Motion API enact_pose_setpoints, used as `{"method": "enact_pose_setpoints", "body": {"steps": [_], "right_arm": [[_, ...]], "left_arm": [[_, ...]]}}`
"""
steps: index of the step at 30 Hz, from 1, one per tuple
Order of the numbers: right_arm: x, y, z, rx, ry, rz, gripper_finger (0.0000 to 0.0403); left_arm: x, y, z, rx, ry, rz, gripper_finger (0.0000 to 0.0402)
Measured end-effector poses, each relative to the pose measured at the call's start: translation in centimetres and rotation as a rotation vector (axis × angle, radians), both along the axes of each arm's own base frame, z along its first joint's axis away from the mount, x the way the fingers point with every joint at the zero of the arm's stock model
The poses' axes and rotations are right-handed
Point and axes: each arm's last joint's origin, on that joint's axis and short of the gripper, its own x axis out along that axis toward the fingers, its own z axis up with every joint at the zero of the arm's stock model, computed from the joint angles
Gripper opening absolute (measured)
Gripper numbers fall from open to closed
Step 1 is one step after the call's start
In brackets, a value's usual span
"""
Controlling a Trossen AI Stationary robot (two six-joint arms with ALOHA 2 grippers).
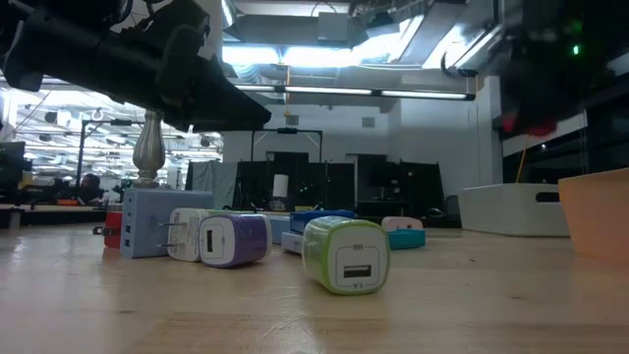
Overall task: Pick & Place Office items
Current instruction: Put the red digital clock into the gray bin
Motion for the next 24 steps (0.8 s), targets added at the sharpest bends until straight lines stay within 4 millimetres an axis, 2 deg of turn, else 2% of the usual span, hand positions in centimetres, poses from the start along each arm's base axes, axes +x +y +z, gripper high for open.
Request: {"method": "enact_pose_setpoints", "body": {"steps": [6,14,24], "right_arm": [[-0.4,-1.1,0.8,-0.008,-0.151,-0.113,0.0139],[0.0,-2.9,0.9,-0.002,-0.177,-0.212,0.0139],[0.9,-7.6,1.8,0.047,-0.207,-0.246,0.0139]], "left_arm": [[0.1,0.0,0.2,0.013,-0.014,-0.005,0.0194],[0.1,0.0,0.4,0.016,-0.023,-0.024,0.0194],[0.1,-0.1,0.4,0.016,-0.027,-0.031,0.0194]]}}
